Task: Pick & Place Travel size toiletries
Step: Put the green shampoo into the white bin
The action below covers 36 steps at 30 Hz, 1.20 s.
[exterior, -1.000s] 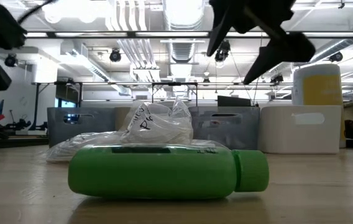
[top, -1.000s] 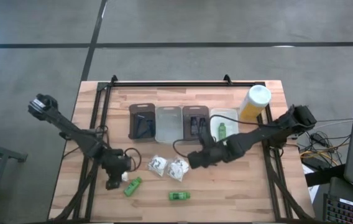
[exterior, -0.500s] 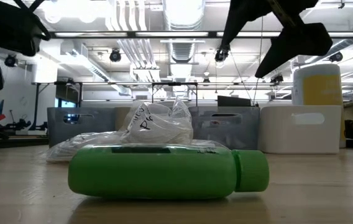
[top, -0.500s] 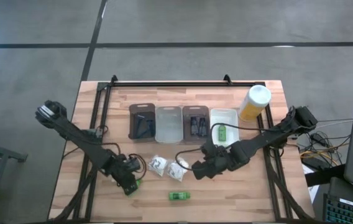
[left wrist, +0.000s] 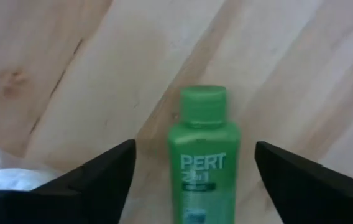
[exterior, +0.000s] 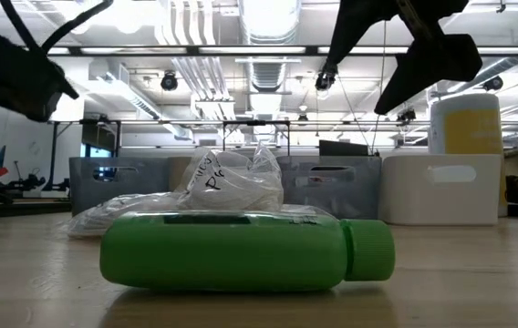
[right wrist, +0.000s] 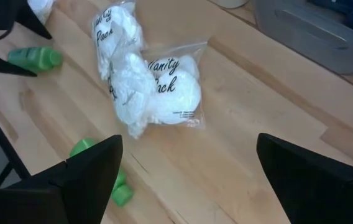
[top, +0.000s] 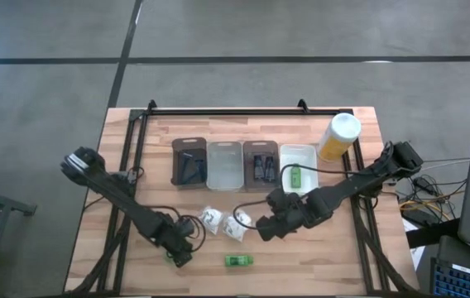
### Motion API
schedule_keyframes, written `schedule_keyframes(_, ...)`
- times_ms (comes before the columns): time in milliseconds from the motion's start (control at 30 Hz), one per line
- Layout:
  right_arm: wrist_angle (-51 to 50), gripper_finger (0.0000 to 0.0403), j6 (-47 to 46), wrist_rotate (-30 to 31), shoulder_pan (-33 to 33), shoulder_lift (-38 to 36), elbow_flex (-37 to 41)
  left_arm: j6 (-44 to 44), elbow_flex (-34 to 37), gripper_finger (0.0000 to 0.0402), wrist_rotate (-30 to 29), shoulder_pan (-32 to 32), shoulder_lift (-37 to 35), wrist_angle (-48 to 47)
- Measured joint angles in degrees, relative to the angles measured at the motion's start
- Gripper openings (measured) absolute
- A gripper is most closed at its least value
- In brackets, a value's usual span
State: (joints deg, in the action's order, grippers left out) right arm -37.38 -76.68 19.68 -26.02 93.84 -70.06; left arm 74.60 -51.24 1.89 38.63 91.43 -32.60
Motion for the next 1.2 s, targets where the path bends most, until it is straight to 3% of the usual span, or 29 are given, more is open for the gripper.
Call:
schedule_keyframes(233, -0.3, 0.0368, 0.8, 0.0, 0.0, 0.0, 0.0, -0.1, 0.3, 0.0351, 0.4, 0.0, 1.6, -0.4)
schedule_keyframes(400, -0.5, 0.0368, 1.2, 0.0, 0.0, 0.0, 0.0, -6.1, 0.5, 0.0342, 0.8, 0.3, 1.5, -0.4)
schedule_keyframes(567, -0.6, 0.0368, 4.6, 2.0, -1.7, -0.1, -0.6, -13.6, 0.8, 0.0337, -0.1, 1.4, 1.7, -0.4)
schedule_keyframes(833, -0.5, 0.0368, 13.7, 3.9, -4.0, -0.2, -3.7, -14.5, 0.9, 0.0329, -2.7, 1.9, 3.8, -0.5)
schedule_keyframes(1200, -0.5, 0.0368, 7.1, 1.3, -5.6, -0.1, -4.1, -14.8, 0.9, 0.0286, -3.8, 1.9, 7.0, -0.6)
